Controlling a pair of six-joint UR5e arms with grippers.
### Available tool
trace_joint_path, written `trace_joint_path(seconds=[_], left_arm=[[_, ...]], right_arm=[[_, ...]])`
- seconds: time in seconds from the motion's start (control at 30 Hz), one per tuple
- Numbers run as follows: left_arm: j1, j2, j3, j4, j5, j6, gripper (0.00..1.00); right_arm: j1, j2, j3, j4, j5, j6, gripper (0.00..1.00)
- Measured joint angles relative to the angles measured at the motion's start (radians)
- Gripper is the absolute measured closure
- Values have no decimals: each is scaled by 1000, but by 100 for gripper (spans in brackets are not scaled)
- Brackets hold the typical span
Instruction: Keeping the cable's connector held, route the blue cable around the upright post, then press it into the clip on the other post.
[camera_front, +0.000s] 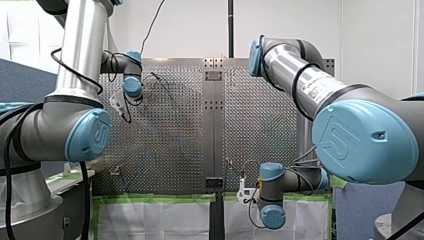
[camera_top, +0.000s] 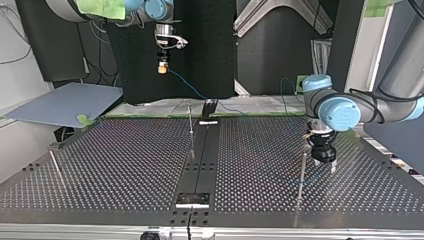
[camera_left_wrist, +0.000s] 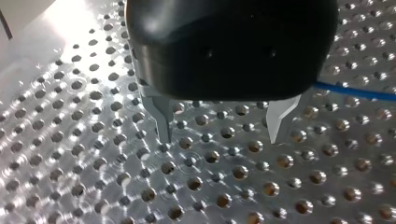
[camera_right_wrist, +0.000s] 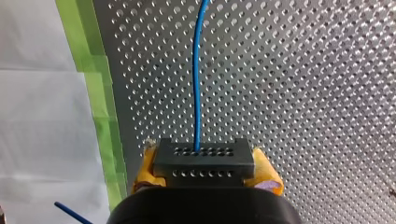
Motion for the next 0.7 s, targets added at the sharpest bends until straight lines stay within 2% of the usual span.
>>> trace_joint_path(seconds=[0.3,0.47,0.7], left_arm=[[8,0,0,-78,21,-66,2],[13,0,0,-117,58,-107,2],[14,0,-1,-140,104,-160,2]], right_arm=[[3,0,-4,0,-35,-10,100],[6,0,-8,1,-39,-15,100],[6,0,-9,-1,-40,-18,100]])
